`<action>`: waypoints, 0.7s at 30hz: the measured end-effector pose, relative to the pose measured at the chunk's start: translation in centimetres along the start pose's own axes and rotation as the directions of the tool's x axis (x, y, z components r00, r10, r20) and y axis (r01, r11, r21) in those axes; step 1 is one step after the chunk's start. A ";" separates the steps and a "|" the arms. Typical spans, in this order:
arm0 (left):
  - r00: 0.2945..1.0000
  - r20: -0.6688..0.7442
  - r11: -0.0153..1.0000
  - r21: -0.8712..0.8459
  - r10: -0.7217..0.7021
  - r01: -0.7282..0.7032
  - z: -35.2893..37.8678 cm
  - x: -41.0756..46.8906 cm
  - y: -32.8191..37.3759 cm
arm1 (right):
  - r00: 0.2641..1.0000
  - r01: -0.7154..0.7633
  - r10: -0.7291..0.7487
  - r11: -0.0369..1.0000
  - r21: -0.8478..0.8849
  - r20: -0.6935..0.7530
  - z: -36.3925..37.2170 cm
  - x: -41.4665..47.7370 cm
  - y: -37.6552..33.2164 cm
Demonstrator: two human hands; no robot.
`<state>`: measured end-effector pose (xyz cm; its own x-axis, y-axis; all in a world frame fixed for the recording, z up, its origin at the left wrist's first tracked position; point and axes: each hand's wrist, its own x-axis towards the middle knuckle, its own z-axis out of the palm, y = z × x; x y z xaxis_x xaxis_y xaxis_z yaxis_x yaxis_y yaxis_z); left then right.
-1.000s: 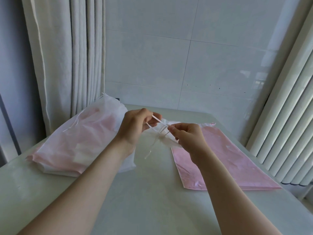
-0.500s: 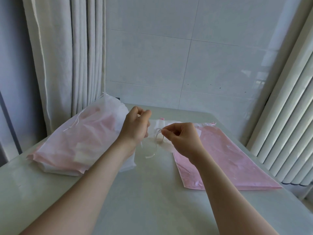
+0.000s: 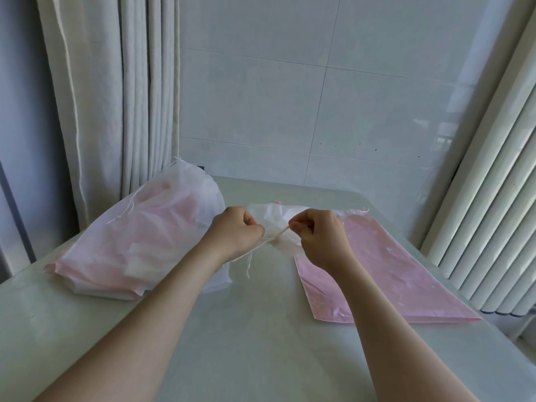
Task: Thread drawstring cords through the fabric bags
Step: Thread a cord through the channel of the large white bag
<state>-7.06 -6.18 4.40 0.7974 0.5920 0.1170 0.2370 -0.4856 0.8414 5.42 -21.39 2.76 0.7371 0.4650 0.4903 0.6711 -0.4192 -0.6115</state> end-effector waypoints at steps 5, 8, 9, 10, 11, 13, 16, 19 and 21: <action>0.999 -0.019 0.991 0.126 0.043 -0.040 0.0 -0.2 0.0 | 0.997 -0.038 0.036 0.999 -0.027 -0.069 0.4 0.1 0.1; 0.995 0.030 0.976 0.190 0.099 -0.103 0.2 -0.3 0.0 | 0.993 -0.074 0.064 0.992 -0.102 -0.098 0.7 -0.2 -0.2; 0.991 0.048 0.970 0.204 0.124 -0.131 0.2 -0.3 -0.1 | 0.992 -0.080 0.065 0.986 -0.144 -0.108 0.7 -0.3 -0.4; 0.987 0.057 0.963 0.216 0.150 -0.159 0.3 -0.3 -0.2 | 0.991 -0.085 0.064 0.980 -0.178 -0.119 0.6 -0.5 -0.6; 0.983 0.054 0.958 0.221 0.177 -0.185 0.3 -0.1 -0.4 | 0.989 -0.089 0.064 0.976 -0.199 -0.131 0.6 -0.5 -0.7; 0.972 0.030 0.947 0.223 0.232 -0.233 0.4 0.2 -0.8 | 0.985 -0.103 0.070 0.972 -0.209 -0.158 0.4 -0.6 -0.9; 0.954 0.002 0.906 0.312 0.299 -0.284 0.5 0.4 -0.9 | 0.977 -0.131 0.087 0.964 -0.230 -0.194 0.2 -0.6 -0.9; 0.950 -0.031 0.866 0.421 0.310 -0.269 0.6 0.4 -1.0 | 0.976 -0.137 0.083 0.954 -0.266 -0.203 0.1 -0.6 -0.7; 0.950 -0.041 0.841 0.478 0.310 -0.254 0.6 0.5 -1.1 | 0.974 -0.160 0.103 0.944 -0.288 -0.203 0.2 -0.6 -0.6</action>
<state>-6.61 -5.80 3.24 0.8080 0.4382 0.3938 0.2625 -0.8661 0.4253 4.54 -21.25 2.65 0.8028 0.2512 0.5408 0.5386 -0.6945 -0.4770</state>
